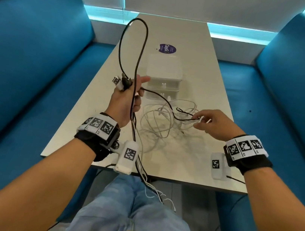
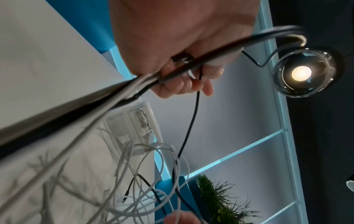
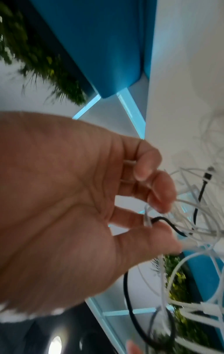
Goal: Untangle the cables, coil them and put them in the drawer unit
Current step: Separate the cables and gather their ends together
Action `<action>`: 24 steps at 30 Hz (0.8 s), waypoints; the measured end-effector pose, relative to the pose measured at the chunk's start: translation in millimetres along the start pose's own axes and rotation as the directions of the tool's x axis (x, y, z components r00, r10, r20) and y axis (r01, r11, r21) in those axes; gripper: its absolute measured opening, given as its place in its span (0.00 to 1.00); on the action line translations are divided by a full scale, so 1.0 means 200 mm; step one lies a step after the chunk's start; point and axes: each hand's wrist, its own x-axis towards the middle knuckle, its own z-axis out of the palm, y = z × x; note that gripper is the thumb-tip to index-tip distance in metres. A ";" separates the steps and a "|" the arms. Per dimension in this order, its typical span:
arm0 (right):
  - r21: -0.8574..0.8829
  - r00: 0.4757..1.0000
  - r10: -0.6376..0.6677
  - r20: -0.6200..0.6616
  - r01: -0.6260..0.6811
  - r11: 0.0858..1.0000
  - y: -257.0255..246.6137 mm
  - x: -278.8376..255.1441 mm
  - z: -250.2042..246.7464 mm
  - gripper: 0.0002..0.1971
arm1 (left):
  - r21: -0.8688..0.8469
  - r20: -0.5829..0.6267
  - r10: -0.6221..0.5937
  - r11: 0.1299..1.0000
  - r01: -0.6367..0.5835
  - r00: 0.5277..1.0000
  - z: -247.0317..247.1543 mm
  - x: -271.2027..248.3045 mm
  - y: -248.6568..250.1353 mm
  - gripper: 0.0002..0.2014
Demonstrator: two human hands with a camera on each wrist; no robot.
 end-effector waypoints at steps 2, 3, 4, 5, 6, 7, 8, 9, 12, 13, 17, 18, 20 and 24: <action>-0.093 1.000 -0.017 0.014 0.019 0.996 -0.05 0.00 -0.01 0.17 | 0.064 0.010 0.036 0.997 -0.037 0.999 0.03 0.00 0.00 0.15; -0.124 0.999 -0.051 -0.003 0.050 0.991 -0.09 -0.01 -0.02 0.21 | 0.108 0.017 0.061 0.992 -0.063 0.998 0.04 -0.01 0.00 0.14; -0.147 0.995 -0.098 -0.038 0.091 0.985 -0.14 -0.01 -0.03 0.24 | 0.142 0.037 0.086 0.986 -0.090 0.996 0.06 -0.01 -0.01 0.14; -0.156 0.986 -0.145 -0.081 0.132 0.979 -0.20 -0.01 -0.03 0.25 | 0.167 0.064 0.107 0.979 -0.116 0.992 0.08 -0.02 -0.01 0.13; -0.138 0.975 -0.190 -0.119 0.173 0.975 -0.25 -0.02 -0.02 0.24 | 0.177 0.090 0.124 0.974 -0.139 0.988 0.10 -0.02 -0.02 0.12; -0.096 0.964 -0.226 -0.140 0.214 0.972 -0.30 -0.02 -0.01 0.22 | 0.191 0.104 0.140 0.969 -0.158 0.985 0.12 -0.03 -0.02 0.12; -0.046 0.958 -0.255 -0.129 0.251 0.967 -0.35 -0.03 0.01 0.21 | 0.210 0.110 0.153 0.962 -0.174 0.982 0.14 -0.04 -0.02 0.11; -0.009 0.958 -0.273 -0.084 0.273 0.962 -0.39 -0.03 0.02 0.21 | 0.239 0.120 0.170 0.951 -0.195 0.978 0.16 -0.05 -0.02 0.10; 0.012 0.950 -0.306 0.068 0.306 0.952 -0.44 -0.01 0.07 0.11 | 0.288 0.198 0.224 0.917 -0.275 0.954 0.19 -0.09 -0.01 0.09; 0.022 0.951 -0.305 0.055 0.305 0.952 -0.45 0.00 0.08 0.06 | 0.296 0.215 0.244 0.906 -0.301 0.946 0.21 -0.10 -0.01 0.08; 0.212 0.944 -0.303 -0.131 0.325 0.922 -0.49 -0.01 0.05 0.09 | 0.311 0.226 0.259 0.894 -0.321 0.939 0.20 -0.09 -0.06 0.14; 0.250 0.931 -0.327 -0.160 0.359 0.899 -0.50 -0.01 0.03 0.09 | 0.311 0.238 0.254 0.894 -0.321 0.938 0.20 -0.08 -0.09 0.14; 0.218 0.907 -0.378 -0.184 0.413 0.884 -0.53 -0.03 0.00 0.10 | 0.358 0.203 0.233 0.886 -0.293 0.951 0.19 -0.04 -0.15 0.11; 0.324 0.862 -0.423 -0.280 0.500 0.803 -0.57 -0.07 -0.04 0.08 | 0.499 0.099 0.190 0.840 -0.214 0.977 0.16 0.02 -0.23 0.08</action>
